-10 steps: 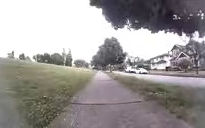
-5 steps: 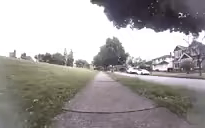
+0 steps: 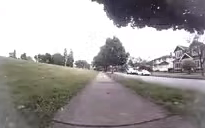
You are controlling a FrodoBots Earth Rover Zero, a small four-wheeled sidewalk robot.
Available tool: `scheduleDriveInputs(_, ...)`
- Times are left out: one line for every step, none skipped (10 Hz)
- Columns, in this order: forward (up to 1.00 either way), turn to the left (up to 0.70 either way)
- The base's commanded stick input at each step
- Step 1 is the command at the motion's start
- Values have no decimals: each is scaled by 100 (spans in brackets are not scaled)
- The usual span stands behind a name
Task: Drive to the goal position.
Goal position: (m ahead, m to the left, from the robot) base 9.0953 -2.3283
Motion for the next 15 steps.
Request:
scheduleDriveInputs(70, 0)
scheduleDriveInputs(70, 0)
scheduleDriveInputs(70, 0)
scheduleDriveInputs(70, 0)
scheduleDriveInputs(70, 0)
scheduleDriveInputs(70, 0)
scheduleDriveInputs(70, 0)
scheduleDriveInputs(70, 0)
scheduleDriveInputs(70, 0)
scheduleDriveInputs(70, 0)
scheduleDriveInputs(70, 0)
scheduleDriveInputs(70, 0)
scheduleDriveInputs(70, 0)
scheduleDriveInputs(70, 0)
scheduleDriveInputs(70, 0)
